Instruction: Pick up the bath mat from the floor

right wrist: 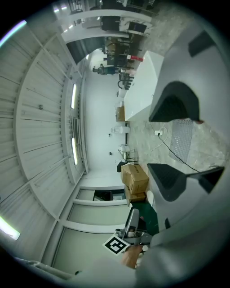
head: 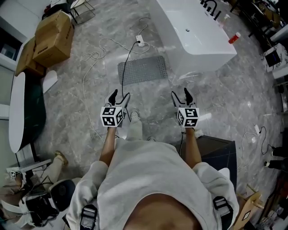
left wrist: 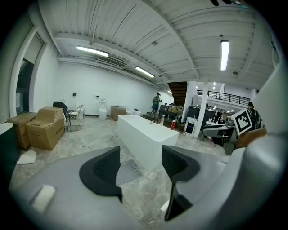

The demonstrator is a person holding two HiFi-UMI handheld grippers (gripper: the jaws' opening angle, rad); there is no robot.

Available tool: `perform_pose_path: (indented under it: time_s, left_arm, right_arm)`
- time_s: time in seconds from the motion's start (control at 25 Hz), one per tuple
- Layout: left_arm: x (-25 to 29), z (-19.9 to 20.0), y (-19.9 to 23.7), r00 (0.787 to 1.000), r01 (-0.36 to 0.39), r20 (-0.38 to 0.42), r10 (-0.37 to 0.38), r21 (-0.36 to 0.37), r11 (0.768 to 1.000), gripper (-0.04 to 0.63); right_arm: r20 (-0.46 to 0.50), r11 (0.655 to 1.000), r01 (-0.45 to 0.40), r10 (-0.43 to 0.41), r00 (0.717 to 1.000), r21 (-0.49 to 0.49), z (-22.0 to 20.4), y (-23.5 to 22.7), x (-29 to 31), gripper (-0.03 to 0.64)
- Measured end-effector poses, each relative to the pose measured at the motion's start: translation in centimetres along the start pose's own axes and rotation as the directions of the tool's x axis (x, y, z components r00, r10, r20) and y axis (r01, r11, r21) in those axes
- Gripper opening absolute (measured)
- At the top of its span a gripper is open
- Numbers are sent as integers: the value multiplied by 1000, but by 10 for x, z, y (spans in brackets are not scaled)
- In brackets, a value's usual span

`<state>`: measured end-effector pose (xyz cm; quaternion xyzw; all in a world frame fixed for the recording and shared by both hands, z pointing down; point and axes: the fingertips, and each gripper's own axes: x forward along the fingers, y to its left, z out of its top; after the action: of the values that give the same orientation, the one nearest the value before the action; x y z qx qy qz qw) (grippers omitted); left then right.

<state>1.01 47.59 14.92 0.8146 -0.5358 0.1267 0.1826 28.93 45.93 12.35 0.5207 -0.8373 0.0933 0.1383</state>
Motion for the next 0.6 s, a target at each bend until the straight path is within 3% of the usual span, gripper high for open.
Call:
perform_pose_path:
  time_s: [0.6]
  left_arm:
    - [90,43,120,999,43,-32,-44,-44,998,288]
  right_arm:
    - [-61,997,71,-71,996,-8,51,-4,135,268]
